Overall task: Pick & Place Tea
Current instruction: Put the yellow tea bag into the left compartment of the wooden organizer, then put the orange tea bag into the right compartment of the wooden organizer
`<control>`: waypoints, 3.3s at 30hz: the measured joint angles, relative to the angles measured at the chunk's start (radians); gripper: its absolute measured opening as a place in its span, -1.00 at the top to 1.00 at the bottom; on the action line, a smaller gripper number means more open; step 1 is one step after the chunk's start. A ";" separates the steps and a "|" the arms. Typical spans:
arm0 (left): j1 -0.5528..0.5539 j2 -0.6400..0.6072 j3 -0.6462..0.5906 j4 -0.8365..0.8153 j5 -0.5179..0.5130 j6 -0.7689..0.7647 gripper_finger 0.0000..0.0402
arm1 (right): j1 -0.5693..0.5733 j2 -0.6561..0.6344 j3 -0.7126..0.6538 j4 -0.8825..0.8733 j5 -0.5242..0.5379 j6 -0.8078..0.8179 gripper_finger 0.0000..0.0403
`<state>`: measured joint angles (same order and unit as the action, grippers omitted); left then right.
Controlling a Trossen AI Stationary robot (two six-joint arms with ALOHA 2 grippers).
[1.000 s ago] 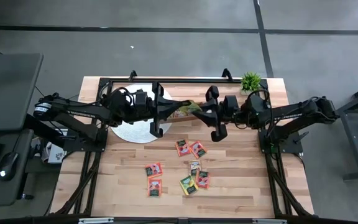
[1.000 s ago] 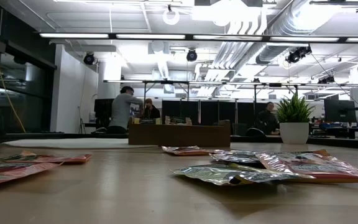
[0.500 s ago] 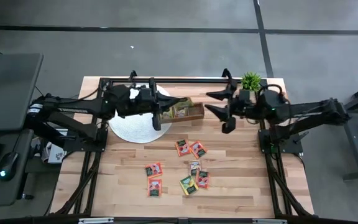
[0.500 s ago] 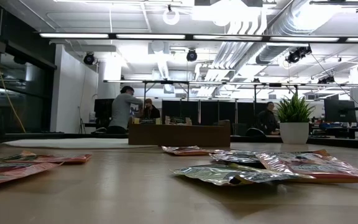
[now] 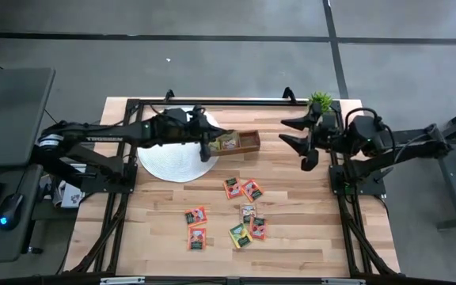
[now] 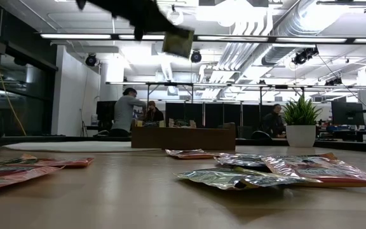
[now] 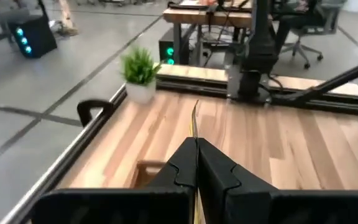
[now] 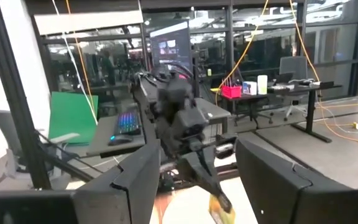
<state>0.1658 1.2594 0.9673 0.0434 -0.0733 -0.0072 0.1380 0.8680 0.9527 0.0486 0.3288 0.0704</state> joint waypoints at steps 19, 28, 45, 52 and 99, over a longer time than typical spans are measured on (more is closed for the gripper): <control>0.231 -0.016 -0.463 0.433 0.170 -0.133 1.00 | 0.034 0.003 0.000 -0.023 0.010 0.027 -0.02; 0.314 0.044 -0.467 0.437 0.262 -0.140 1.00 | 0.034 0.003 0.000 -0.023 0.013 0.027 -0.01; 0.314 0.231 -0.463 0.559 0.266 -0.186 1.00 | 0.034 0.003 0.002 -0.024 0.014 0.038 -0.01; 0.314 0.231 -0.463 0.559 0.216 -0.208 1.00 | 0.034 0.003 0.002 -0.026 0.014 0.038 -0.01; -0.200 -0.412 -0.495 -0.110 -0.130 -0.321 0.29 | -0.008 0.448 0.201 -0.080 -0.212 0.079 -0.01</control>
<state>-0.0340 0.8472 0.4719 -0.0669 -0.2029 -0.3286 0.1297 1.3156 1.1542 -0.0311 0.1173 0.1490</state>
